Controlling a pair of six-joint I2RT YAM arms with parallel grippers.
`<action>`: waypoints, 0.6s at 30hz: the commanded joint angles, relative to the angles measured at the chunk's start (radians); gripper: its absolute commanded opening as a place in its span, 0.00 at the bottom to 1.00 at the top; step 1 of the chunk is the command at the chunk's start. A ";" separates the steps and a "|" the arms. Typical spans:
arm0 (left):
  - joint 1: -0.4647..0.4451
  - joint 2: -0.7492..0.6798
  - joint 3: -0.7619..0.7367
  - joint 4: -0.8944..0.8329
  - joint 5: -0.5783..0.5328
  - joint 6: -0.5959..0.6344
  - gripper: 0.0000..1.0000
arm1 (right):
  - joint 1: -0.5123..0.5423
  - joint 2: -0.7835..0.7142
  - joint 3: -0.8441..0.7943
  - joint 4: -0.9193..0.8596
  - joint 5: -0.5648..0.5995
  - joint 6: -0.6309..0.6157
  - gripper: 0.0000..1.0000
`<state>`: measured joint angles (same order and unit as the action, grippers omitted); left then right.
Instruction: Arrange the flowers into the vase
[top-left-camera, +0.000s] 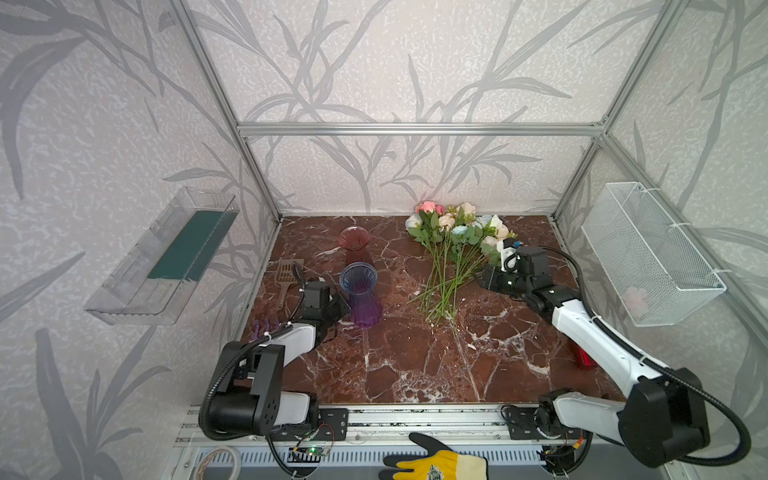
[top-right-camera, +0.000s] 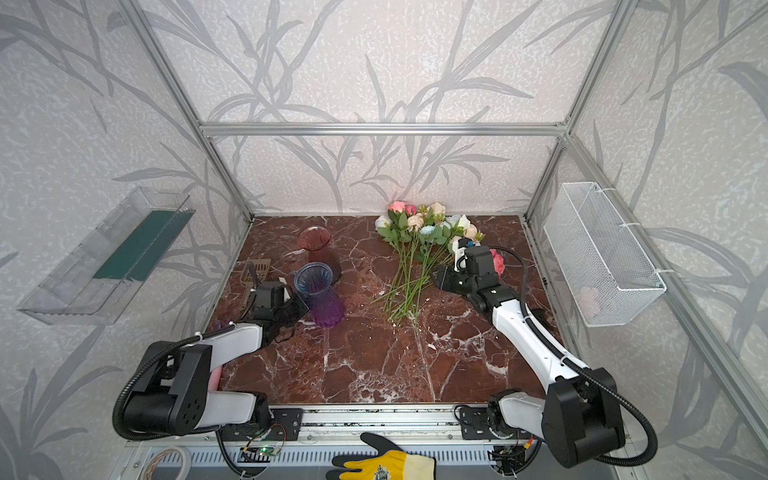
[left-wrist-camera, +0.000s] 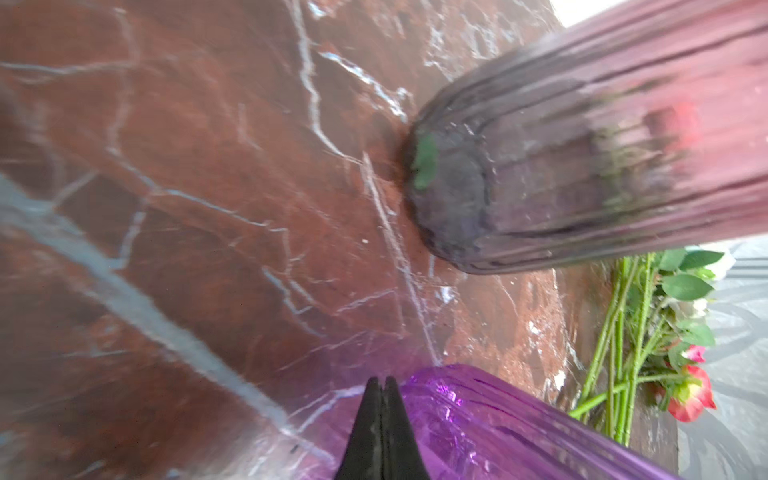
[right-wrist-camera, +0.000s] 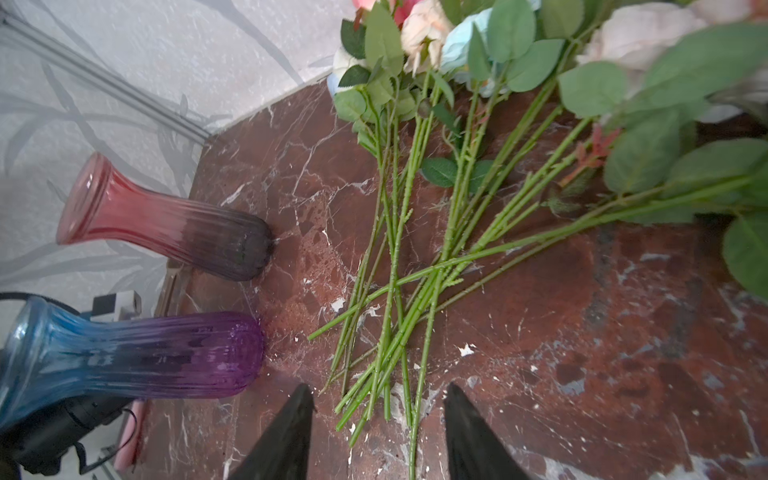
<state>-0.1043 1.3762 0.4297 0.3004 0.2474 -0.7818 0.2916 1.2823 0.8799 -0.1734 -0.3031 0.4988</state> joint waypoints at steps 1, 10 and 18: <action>-0.045 0.029 0.027 0.053 0.028 0.035 0.00 | 0.037 0.089 0.078 -0.026 0.032 -0.052 0.41; -0.170 0.135 0.073 0.118 0.039 0.049 0.00 | 0.106 0.442 0.359 -0.102 0.147 -0.121 0.17; -0.222 0.131 0.086 0.100 0.041 0.085 0.00 | 0.119 0.702 0.617 -0.194 0.251 -0.100 0.26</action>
<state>-0.3172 1.5215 0.4984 0.3977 0.2832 -0.7273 0.4088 1.9396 1.4261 -0.2966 -0.1211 0.3943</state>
